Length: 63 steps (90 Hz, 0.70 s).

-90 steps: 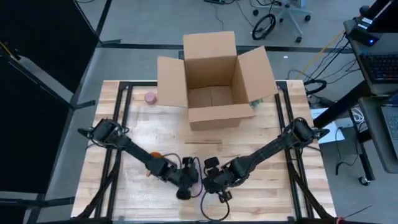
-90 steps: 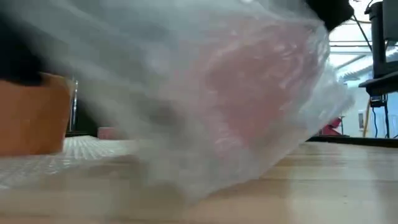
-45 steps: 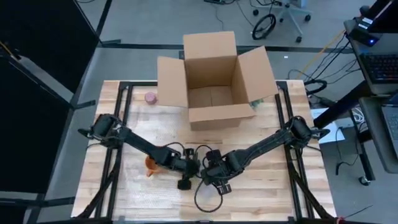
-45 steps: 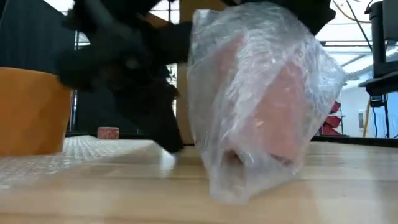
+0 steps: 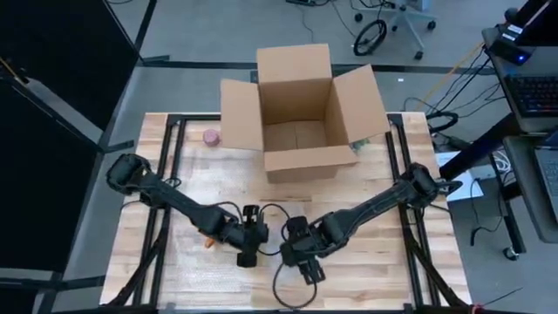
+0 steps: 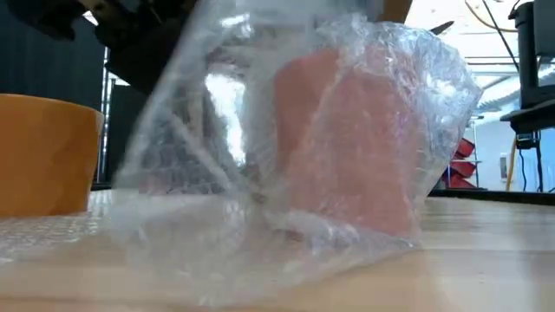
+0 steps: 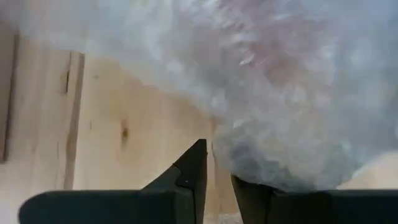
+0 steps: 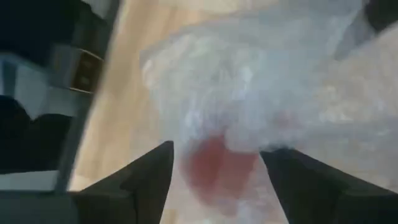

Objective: Wrap mug
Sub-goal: Wrap the pink cup with the bubble wrap

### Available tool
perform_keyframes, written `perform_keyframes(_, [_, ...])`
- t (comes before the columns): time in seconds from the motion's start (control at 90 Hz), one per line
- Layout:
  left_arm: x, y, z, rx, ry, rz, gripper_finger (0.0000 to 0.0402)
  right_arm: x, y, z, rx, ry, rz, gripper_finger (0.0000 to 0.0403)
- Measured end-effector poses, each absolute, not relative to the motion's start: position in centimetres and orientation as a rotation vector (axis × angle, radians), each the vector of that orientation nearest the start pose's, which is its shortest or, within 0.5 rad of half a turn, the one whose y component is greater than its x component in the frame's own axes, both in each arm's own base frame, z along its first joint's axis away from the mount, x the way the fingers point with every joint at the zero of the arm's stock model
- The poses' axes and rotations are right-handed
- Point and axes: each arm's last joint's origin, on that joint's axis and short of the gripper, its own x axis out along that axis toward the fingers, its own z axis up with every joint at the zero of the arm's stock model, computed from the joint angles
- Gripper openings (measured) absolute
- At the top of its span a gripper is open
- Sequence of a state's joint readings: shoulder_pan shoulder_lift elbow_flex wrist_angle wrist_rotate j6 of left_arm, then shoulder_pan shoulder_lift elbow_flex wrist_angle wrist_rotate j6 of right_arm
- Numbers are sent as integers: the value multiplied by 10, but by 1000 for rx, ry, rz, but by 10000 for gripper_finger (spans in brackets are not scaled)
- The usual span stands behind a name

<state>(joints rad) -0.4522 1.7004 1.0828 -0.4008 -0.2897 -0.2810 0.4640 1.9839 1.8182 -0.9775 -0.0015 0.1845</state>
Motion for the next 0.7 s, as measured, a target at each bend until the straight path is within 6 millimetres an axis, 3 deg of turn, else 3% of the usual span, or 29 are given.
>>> perform_keyframes(0.233, [305, -143, 194, 105, 960, -11, 56, 359, 186, 303, -102, 1230, 202, 223])
perform_keyframes(0.389, [287, -144, 225, 56, 949, 6, 56, 340, 192, 315, -157, 1186, 85, 216])
perform_keyframes(0.567, [270, -146, 270, -7, 765, -20, 56, 341, 204, 291, -150, 1130, 39, 214])
perform_keyframes(0.7, [271, -151, 281, -9, 666, -71, 56, 348, 202, 270, -131, 1066, -25, 214])
